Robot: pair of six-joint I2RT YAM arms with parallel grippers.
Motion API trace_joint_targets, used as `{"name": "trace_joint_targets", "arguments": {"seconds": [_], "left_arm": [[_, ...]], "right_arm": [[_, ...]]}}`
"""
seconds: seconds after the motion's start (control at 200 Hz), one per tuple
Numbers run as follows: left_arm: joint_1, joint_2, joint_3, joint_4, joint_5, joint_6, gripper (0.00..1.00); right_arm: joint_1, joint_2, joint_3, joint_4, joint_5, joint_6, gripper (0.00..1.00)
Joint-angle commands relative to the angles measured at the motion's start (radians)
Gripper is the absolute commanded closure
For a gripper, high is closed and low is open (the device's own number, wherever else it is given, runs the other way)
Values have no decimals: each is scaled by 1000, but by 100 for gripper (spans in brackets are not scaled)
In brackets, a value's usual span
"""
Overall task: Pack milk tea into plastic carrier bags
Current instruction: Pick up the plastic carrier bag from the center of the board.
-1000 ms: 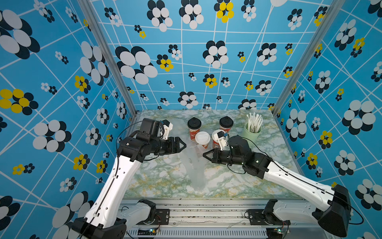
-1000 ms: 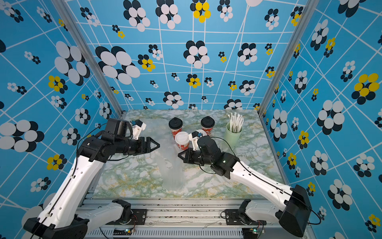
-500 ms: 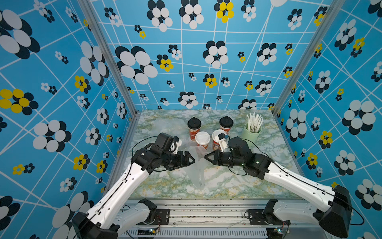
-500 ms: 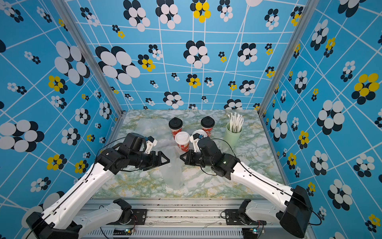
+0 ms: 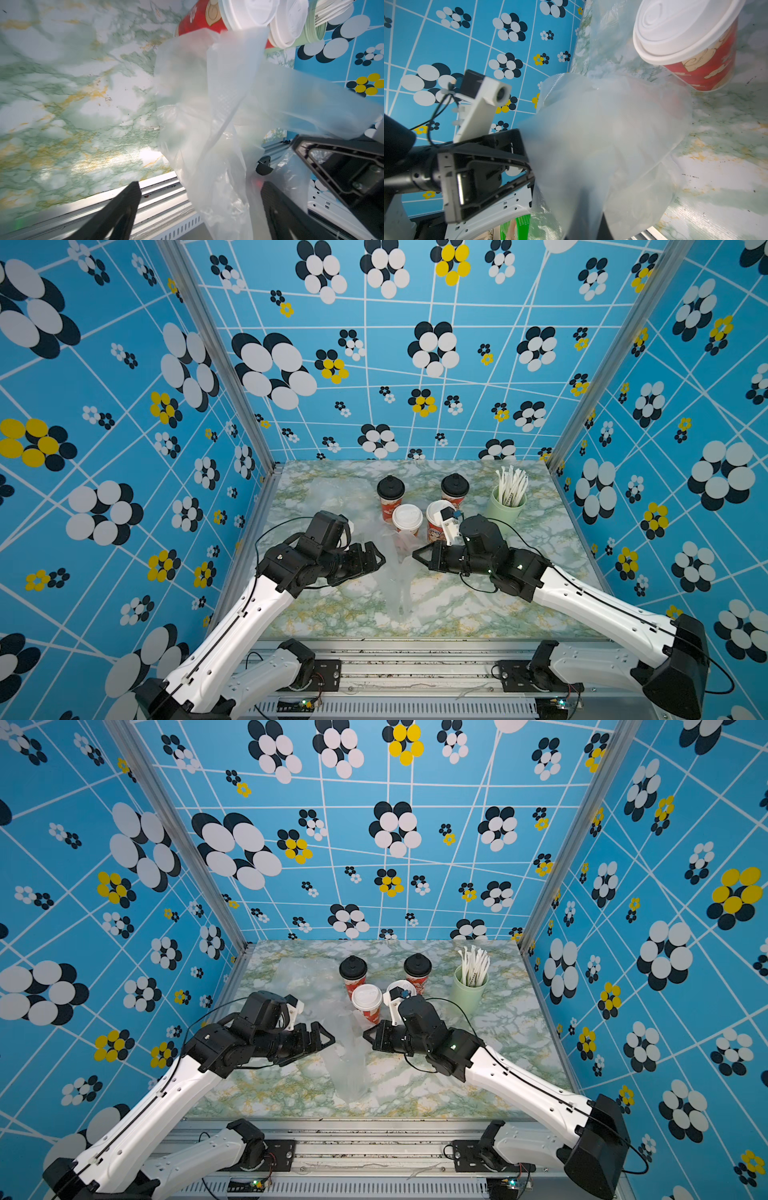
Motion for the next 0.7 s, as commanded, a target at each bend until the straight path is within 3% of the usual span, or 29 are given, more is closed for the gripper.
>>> {"name": "trace_joint_targets", "arguments": {"seconds": [0.0, 0.08, 0.26, 0.425, 0.51, 0.695], "left_arm": [[-45, 10, -35, 146, 74, -64, 15], [-74, 26, -48, 199, 83, -76, 25], [-97, 46, -41, 184, 56, -62, 65], [-99, 52, 38, 6, -28, 43, 92], [-97, 69, 92, -111, -99, 108, 100], [-98, 126, 203, -308, -221, 226, 100]], "right_arm": [[5, -22, 9, -18, 17, -19, 100], [5, -20, 8, -20, 18, -20, 100], [5, -18, 31, -83, 53, -20, 100], [4, -12, 116, -280, 131, -51, 100], [5, -8, 161, -384, 171, -69, 100], [5, 17, 288, -638, 305, -104, 100]]}}
